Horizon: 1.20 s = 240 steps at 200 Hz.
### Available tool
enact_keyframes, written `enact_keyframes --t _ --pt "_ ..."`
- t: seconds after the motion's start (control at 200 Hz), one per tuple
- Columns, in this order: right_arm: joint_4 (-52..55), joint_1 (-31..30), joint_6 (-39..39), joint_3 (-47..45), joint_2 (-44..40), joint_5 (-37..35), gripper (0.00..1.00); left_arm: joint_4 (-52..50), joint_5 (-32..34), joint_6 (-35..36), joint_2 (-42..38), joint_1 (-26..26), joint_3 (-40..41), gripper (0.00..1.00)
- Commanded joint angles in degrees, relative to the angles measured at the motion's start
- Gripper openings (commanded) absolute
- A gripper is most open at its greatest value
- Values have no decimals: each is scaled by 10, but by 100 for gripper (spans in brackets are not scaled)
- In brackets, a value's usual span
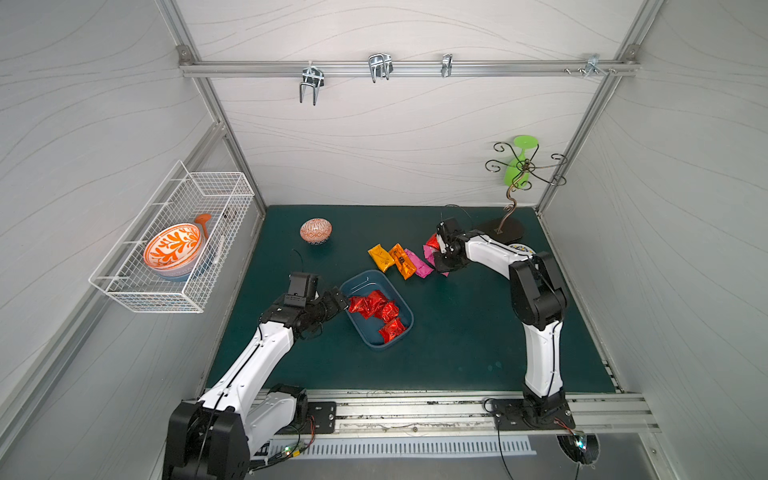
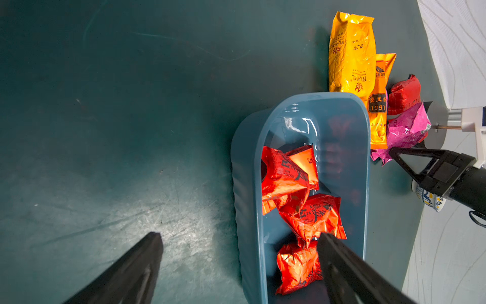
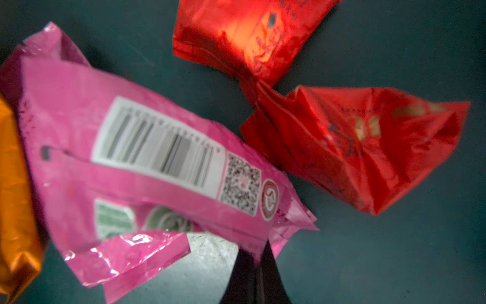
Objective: Put the tea bags into the storage box
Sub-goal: Pick up the tea bag from the center of the board, then place the tea bag in the storage box.
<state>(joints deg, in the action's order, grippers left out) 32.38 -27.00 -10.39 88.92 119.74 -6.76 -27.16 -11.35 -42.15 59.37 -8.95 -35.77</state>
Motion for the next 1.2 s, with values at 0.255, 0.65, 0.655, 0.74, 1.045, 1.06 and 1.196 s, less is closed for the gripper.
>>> enact_keyframes --t 0.255,0.65,0.655,0.74,1.045,1.06,1.196 --pt "56 -86 9 -54 -159 39 0 9 4 6 0 -1 -24 96" --pt "78 -252 -31 48 -117 107 0 17 6 -4 -6 -1 -15 97" --pt "78 -253 -32 48 -116 107 0 16 7 -4 -6 -1 -14 97" --pt "78 -273 -38 69 -86 122 0 12 13 -4 -15 -2 -11 97" --pt "100 -296 -59 90 -14 91 0 -1 30 8 -40 -1 -5 97" --pt "101 -296 -59 91 -14 87 0 -1 30 9 -40 -1 -5 97" --pt "106 -297 -59 94 -7 56 2 2 29 8 -37 -1 -4 97"
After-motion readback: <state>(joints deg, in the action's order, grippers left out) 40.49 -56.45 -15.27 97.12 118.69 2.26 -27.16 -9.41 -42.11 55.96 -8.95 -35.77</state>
